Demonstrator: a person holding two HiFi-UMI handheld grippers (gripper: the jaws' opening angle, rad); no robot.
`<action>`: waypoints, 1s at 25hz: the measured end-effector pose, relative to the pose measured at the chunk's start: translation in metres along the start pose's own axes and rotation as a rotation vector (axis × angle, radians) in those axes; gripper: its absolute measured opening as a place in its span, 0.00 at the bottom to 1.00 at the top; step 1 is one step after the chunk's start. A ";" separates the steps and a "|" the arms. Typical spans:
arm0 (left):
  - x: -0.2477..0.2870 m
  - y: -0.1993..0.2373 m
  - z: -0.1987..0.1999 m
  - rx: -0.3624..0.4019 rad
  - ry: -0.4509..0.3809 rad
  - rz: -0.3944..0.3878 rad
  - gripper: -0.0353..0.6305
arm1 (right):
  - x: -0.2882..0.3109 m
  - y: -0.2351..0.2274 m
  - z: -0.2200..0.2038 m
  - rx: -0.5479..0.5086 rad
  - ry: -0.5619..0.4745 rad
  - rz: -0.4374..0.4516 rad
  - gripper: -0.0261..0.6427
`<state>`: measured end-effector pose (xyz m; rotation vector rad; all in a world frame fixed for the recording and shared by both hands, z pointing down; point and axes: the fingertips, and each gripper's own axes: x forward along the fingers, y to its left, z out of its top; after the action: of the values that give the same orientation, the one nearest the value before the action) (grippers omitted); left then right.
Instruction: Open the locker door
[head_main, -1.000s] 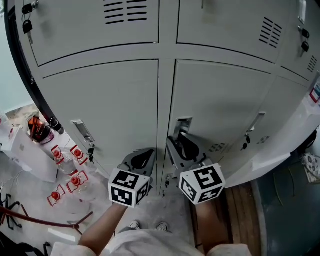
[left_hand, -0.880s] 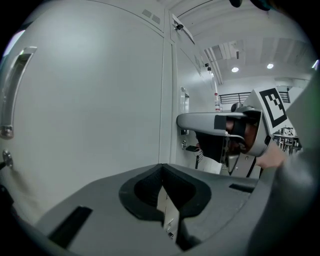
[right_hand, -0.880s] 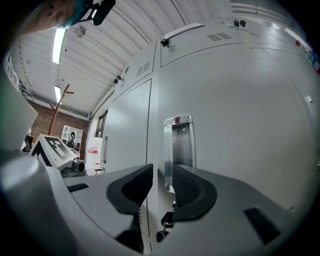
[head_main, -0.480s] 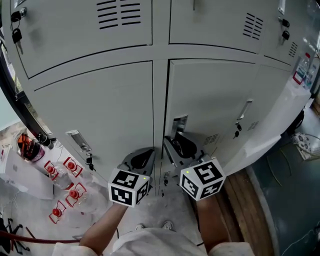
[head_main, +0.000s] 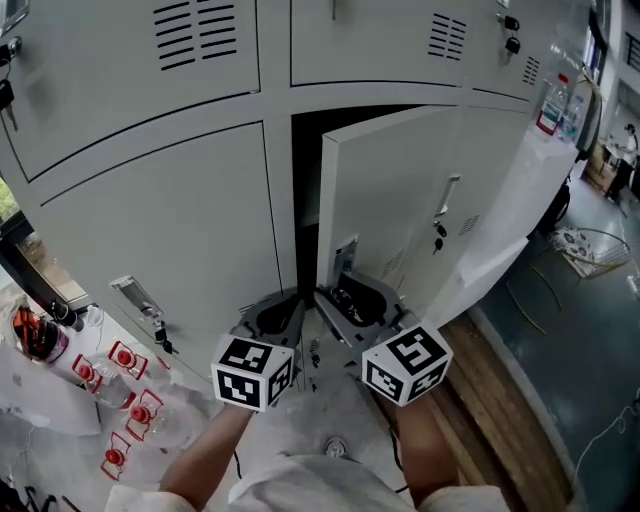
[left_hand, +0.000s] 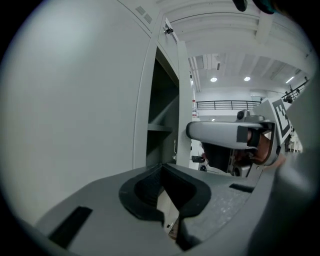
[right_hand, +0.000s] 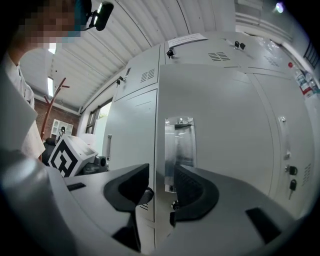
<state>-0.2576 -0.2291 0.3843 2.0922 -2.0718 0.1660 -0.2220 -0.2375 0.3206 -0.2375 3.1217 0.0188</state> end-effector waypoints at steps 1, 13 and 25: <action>0.001 -0.003 0.000 0.001 0.001 -0.012 0.06 | -0.003 0.001 0.000 -0.004 0.002 -0.003 0.28; 0.006 -0.037 -0.008 0.002 0.013 -0.123 0.06 | -0.050 -0.003 0.001 0.003 0.007 -0.112 0.28; 0.021 -0.077 -0.012 0.002 0.022 -0.252 0.06 | -0.087 -0.017 0.000 0.012 0.004 -0.224 0.26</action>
<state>-0.1799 -0.2472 0.3958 2.3161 -1.7752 0.1529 -0.1333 -0.2411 0.3213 -0.5850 3.0780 -0.0023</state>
